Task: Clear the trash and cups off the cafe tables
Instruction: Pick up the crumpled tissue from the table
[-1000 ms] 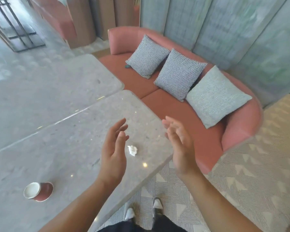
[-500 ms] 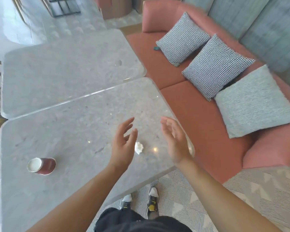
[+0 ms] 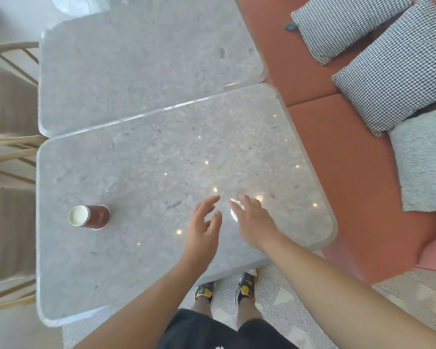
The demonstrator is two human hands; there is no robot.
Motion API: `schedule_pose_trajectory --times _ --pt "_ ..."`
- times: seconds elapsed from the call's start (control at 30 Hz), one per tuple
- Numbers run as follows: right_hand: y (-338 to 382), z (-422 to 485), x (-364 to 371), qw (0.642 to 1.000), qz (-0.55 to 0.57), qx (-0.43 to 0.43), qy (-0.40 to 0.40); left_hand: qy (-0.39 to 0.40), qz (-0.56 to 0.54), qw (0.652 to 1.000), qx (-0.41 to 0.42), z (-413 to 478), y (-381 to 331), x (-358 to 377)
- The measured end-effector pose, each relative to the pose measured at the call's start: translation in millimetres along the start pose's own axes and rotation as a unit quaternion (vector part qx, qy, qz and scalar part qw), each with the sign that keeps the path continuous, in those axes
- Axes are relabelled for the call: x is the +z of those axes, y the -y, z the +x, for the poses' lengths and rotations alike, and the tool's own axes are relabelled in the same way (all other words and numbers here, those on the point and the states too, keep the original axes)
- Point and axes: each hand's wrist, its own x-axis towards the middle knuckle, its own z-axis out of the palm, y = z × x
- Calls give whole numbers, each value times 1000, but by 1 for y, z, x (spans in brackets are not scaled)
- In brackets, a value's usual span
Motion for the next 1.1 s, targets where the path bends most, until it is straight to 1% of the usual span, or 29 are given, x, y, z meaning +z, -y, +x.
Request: schedule_pose_trajectory --times 0.07,0.13,0.23,0.3,0.33,0.37,0.4,0.47,0.5,0.6,0.7,0.8,0.9,1.1 --pt "1 4 6 998 -57 -26 20 -5 1 1000 -3 -1 3 -3" --pt "2 6 10 995 -93 -38 20 -7 4 1000 -2 0 5 -7" --pt "5 5 18 992 -117 -38 -18 -5 14 1000 4 2 5 -11" --pt "7 2 26 991 -125 -27 -50 7 17 1000 5 3 5 -13" --pt "7 1 30 991 -122 -17 -54 13 18 1000 8 4 4 -14" --pt "8 0 33 993 -104 -1 -53 16 18 1000 10 5 3 -15" --pt "8 0 35 997 -61 24 -50 19 18 1000 14 6 2 -16" --pt "9 -2 32 993 68 86 -48 25 18 999 24 8 -1 -17" --pt "10 -4 28 982 143 110 -58 32 18 999 29 7 -4 -18" --pt "14 -21 11 922 333 162 -112 58 21 997 46 5 -12 -17" --pt "19 -48 -8 856 444 196 -176 94 23 992 76 0 -24 -11" --pt "20 -81 -24 796 504 218 -254 138 21 985 104 -7 -36 -1" --pt "21 -121 -35 720 563 237 -329 189 26 972 137 -19 -48 12" --pt "17 -209 -48 588 608 262 -465 299 6 933 199 -55 -73 56"
